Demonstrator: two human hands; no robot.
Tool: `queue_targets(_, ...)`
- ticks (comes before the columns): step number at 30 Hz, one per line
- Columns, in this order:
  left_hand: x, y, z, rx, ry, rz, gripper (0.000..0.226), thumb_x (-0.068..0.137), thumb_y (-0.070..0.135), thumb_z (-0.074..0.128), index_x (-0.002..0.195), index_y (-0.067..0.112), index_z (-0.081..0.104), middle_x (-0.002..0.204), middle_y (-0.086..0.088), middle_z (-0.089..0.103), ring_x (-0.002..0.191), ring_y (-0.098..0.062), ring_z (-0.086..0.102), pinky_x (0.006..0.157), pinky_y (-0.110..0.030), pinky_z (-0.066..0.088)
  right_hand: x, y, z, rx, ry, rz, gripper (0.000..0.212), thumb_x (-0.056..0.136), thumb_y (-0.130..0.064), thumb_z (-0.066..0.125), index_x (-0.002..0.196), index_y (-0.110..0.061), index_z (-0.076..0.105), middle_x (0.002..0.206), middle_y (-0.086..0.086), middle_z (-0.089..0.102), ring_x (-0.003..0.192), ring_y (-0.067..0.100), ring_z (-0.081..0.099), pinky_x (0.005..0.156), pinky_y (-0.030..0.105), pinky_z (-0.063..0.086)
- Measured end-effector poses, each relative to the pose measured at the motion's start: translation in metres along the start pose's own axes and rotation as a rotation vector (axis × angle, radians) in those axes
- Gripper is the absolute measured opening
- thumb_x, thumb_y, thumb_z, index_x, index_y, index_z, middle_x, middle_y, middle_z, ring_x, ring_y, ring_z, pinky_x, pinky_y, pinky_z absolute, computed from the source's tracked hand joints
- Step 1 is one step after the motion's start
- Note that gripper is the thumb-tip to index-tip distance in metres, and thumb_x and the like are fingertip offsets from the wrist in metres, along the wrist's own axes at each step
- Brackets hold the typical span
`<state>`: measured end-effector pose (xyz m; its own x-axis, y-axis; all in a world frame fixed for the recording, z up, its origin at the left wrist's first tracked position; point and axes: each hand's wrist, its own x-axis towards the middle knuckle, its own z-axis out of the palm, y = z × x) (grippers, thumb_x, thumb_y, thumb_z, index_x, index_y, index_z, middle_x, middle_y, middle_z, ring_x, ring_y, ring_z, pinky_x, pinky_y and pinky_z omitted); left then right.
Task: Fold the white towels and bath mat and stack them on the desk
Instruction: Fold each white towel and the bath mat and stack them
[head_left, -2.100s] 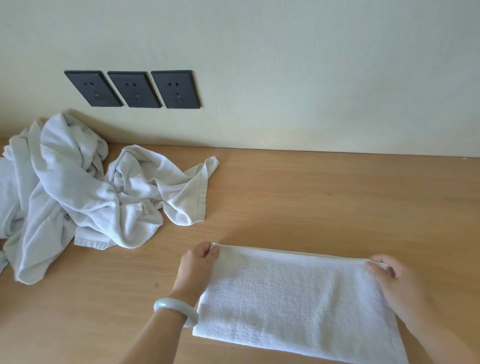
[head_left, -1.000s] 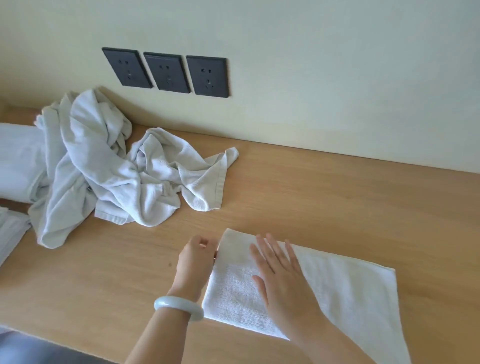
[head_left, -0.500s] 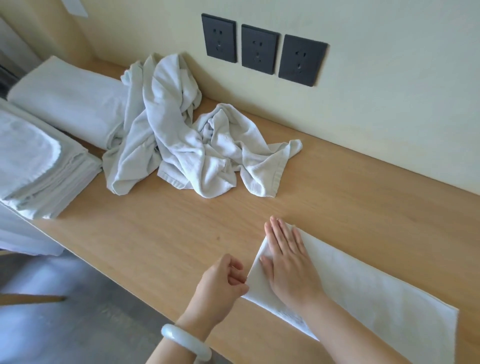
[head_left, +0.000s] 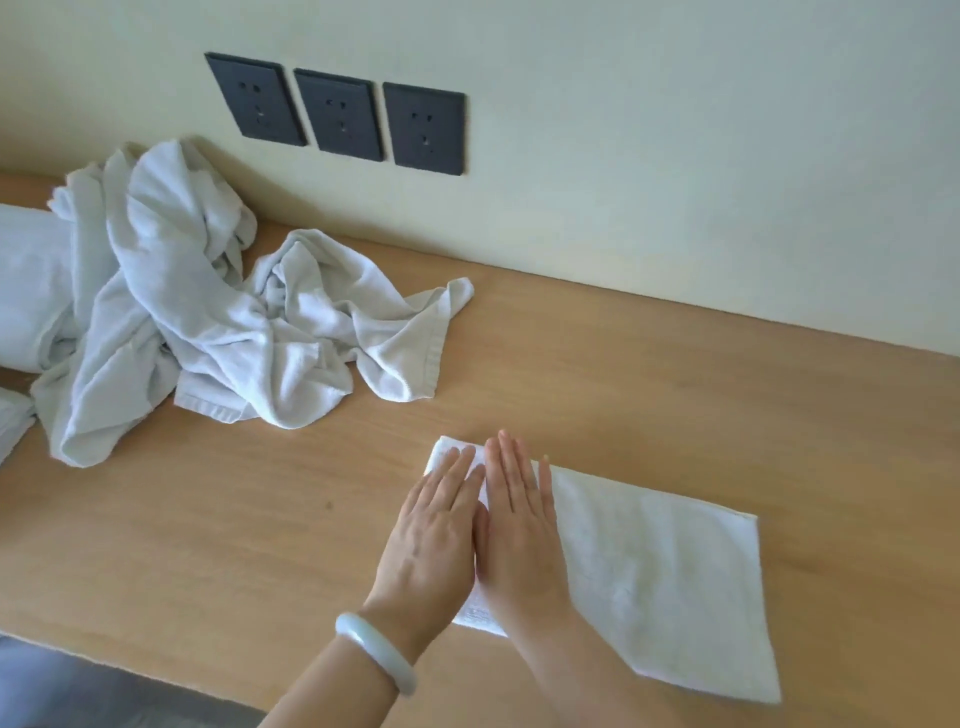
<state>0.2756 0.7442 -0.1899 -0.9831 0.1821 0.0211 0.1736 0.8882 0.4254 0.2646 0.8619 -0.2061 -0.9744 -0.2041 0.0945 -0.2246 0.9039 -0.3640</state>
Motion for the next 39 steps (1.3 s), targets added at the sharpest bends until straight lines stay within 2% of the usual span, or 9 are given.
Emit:
queue_targets(4,0.012,-0.003,0.033,0.152,-0.126,0.09,0.055,0.099,0.03,0.029,0.151,0.014,0.03,0.159,-0.005,0.025,0.15,-0.015,0.01,0.119,-0.04,0.011,-0.029,0.053,0.0,-0.027,-0.035,0.169,0.054,0.103,-0.031,0.019,0.146,-0.003,0.036,0.156,0.008,0.029,0.145,0.02,0.024,0.113,0.044,0.022)
queue_targets(12,0.007,-0.001,0.038,0.244,-0.091,0.045,0.057,0.101,0.04,0.018,0.155,0.022,0.016,0.163,0.001,0.011,0.15,-0.017,0.006,0.121,-0.044,0.008,-0.078,0.176,-0.054,-0.184,-0.035,0.272,0.061,0.103,-0.046,0.014,0.152,-0.01,0.022,0.161,0.003,0.017,0.149,0.012,0.004,0.119,0.034,0.009)
queue_targets(23,0.007,-0.001,0.037,0.295,-0.134,0.018,0.059,0.099,0.042,0.018,0.155,0.026,0.014,0.163,-0.004,0.01,0.151,-0.02,0.003,0.122,-0.043,0.004,-0.088,0.181,-0.061,-0.237,-0.131,0.376,0.069,0.099,-0.054,0.003,0.154,-0.013,-0.001,0.162,0.001,-0.007,0.148,0.013,-0.01,0.119,0.043,-0.002)
queue_targets(27,0.005,0.001,0.032,0.294,-0.146,-0.043,0.059,0.098,0.049,0.015,0.154,0.036,0.005,0.164,-0.005,0.001,0.15,-0.02,-0.008,0.121,-0.048,0.0,-0.087,0.183,-0.067,-0.212,-0.168,0.354,0.072,0.094,-0.059,-0.005,0.153,-0.017,-0.009,0.16,-0.004,-0.017,0.146,0.009,-0.021,0.119,0.043,-0.008)
queue_targets(29,0.006,0.001,0.026,0.235,-0.191,-0.03,0.06,0.096,0.053,0.011,0.153,0.04,-0.003,0.163,-0.001,-0.011,0.148,-0.015,-0.02,0.121,-0.046,-0.004,-0.085,0.184,-0.076,-0.129,-0.21,0.333,0.073,0.094,-0.06,0.007,0.154,-0.021,-0.007,0.16,-0.007,-0.017,0.145,0.008,-0.021,0.12,0.044,-0.007)
queue_targets(31,0.007,0.004,0.017,0.142,-0.199,-0.088,0.064,0.097,0.056,0.025,0.153,0.04,-0.001,0.163,0.002,-0.014,0.148,-0.015,-0.018,0.121,-0.044,0.0,-0.085,0.181,-0.089,0.009,-0.133,0.4,0.07,0.097,-0.047,0.038,0.155,-0.02,0.008,0.162,-0.004,-0.001,0.149,0.015,-0.005,0.121,0.045,0.005)
queue_targets(34,0.008,0.006,-0.004,-0.015,-0.109,-0.488,0.069,0.093,0.042,0.054,0.151,0.025,0.02,0.154,-0.012,0.018,0.141,-0.033,0.019,0.114,-0.047,0.022,-0.087,0.172,-0.111,0.186,0.074,0.762,0.063,0.092,-0.021,0.06,0.147,-0.008,0.031,0.148,0.011,0.035,0.136,0.029,0.031,0.113,0.041,0.028)
queue_targets(36,0.006,0.0,-0.012,-0.062,-0.126,-0.692,0.06,0.09,0.041,0.056,0.141,0.014,0.037,0.135,-0.017,0.037,0.123,-0.038,0.032,0.105,-0.047,0.028,-0.088,0.169,-0.116,0.231,-0.014,0.954,0.057,0.091,-0.02,0.062,0.139,-0.002,0.038,0.137,0.016,0.042,0.124,0.033,0.042,0.103,0.042,0.037)
queue_targets(39,0.004,-0.002,-0.021,-0.273,-0.197,-0.828,0.049,0.09,0.039,0.059,0.121,0.006,0.041,0.115,-0.014,0.042,0.114,-0.036,0.04,0.09,-0.041,0.037,-0.084,0.166,-0.114,0.378,-0.15,1.065,0.046,0.088,-0.022,0.064,0.123,-0.001,0.043,0.121,0.013,0.049,0.097,0.03,0.054,0.072,0.036,0.045)
